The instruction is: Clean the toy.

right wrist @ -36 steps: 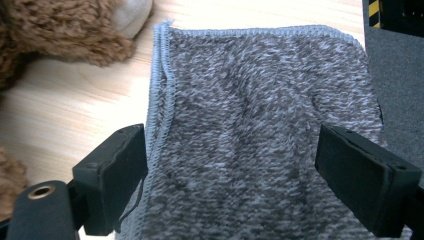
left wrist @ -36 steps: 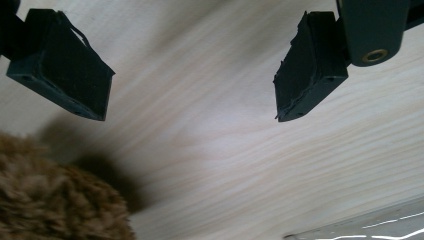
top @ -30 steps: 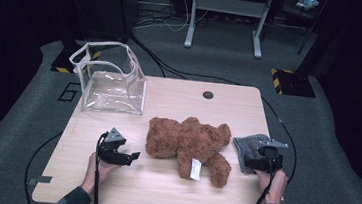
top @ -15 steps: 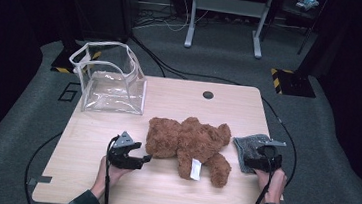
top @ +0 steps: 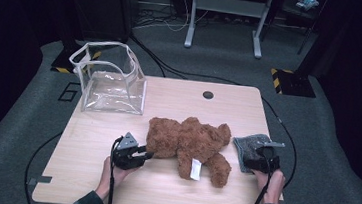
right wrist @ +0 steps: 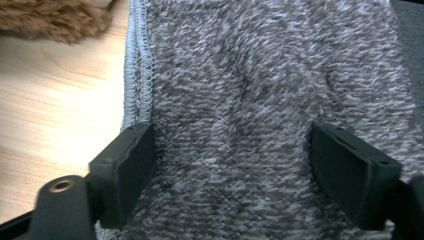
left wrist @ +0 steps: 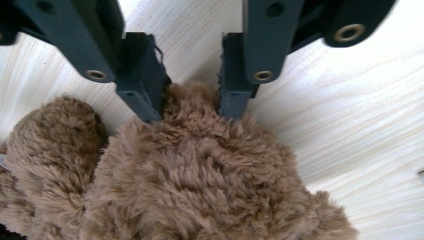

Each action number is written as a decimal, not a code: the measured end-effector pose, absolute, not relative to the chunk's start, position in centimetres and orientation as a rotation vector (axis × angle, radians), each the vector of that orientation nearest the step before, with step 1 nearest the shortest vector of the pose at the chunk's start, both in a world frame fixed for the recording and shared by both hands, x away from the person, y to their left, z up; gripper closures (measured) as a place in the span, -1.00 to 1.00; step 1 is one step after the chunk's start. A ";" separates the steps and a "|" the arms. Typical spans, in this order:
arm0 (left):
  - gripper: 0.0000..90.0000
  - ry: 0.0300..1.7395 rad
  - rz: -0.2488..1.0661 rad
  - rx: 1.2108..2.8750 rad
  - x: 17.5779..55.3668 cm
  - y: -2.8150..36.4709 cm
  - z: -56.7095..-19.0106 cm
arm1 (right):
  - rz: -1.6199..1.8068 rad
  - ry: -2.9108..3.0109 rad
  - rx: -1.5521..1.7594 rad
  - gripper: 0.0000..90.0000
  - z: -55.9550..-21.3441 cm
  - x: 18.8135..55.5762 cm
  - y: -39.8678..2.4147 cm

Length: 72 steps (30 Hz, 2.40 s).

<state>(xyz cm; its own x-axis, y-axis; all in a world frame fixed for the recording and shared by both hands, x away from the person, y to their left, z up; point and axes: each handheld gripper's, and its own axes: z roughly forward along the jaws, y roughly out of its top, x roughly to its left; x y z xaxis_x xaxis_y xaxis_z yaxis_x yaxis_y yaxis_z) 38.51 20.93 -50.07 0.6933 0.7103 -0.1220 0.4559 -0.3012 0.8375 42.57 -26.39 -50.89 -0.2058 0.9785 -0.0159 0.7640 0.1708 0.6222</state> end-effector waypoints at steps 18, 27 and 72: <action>0.94 0.907 0.343 1.936 38.8 20.9 -50.5 | 0.746 2.037 1.657 0.49 -50.6 42.2 -26.4; 0.95 0.914 0.342 1.920 38.8 20.9 -50.5 | 0.771 2.020 1.662 0.65 -50.2 41.9 -26.7; 0.94 0.917 0.357 1.929 39.0 21.0 -50.4 | 1.052 2.109 1.289 0.66 -37.3 40.3 -19.4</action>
